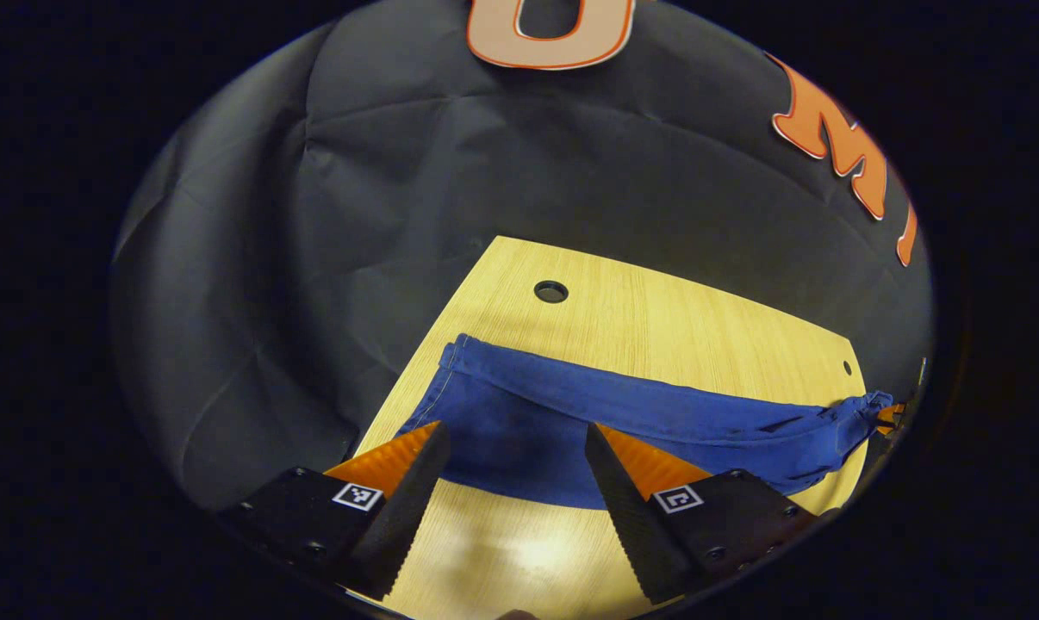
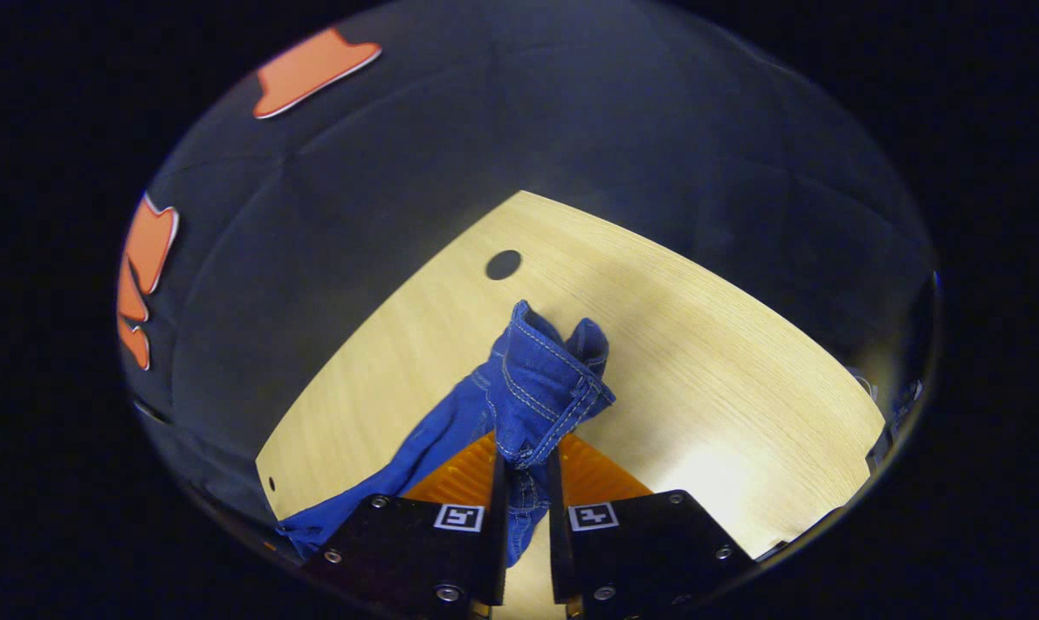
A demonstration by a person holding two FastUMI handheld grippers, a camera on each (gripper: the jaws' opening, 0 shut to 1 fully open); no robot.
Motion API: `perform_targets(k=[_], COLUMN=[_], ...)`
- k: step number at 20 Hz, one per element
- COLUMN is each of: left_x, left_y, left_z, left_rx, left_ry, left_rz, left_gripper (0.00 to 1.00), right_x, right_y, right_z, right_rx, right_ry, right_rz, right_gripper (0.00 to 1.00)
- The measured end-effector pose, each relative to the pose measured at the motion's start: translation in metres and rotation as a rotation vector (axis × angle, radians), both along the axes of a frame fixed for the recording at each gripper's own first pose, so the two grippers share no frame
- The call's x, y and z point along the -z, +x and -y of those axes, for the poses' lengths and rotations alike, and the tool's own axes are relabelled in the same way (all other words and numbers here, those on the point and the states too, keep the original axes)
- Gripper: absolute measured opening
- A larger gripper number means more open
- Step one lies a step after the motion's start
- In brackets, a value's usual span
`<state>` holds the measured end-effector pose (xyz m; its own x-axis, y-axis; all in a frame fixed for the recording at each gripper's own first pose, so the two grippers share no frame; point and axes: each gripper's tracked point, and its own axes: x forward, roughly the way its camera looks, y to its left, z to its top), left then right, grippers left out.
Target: Grasp the waist and the cuffs of the jeans and fold them to make the two legs overlap; first hold the waist and fold one-third of the jeans toward the cuffs, then hold the cuffs and fold the remaining one-third in the same direction to finish folding.
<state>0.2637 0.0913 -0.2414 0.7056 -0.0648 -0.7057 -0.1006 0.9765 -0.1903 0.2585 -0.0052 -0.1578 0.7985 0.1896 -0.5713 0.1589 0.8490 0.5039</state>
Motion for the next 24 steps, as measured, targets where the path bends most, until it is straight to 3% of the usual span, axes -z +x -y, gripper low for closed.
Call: perform_targets(k=[6,12,24], left_x=[0.007,0.012,0.023], left_y=[-0.002,-0.005,-0.012], left_z=[0.001,0.005,0.013], left_rx=[-0.042,-0.083,-0.14], left_ry=[-0.031,-0.065,-0.184], left_rz=[-0.03,-0.082,-0.15], left_gripper=[0.98,0.99,0.98], right_x=[-0.065,-0.099,-0.057], right_y=[-0.033,-0.069,-0.106], right_z=[-0.052,-0.109,-0.225], right_rx=[-0.148,-0.319,-0.495], right_ry=[0.018,0.019,-0.072], right_rz=[0.123,0.187,0.131], right_gripper=[0.21,0.21,0.2])
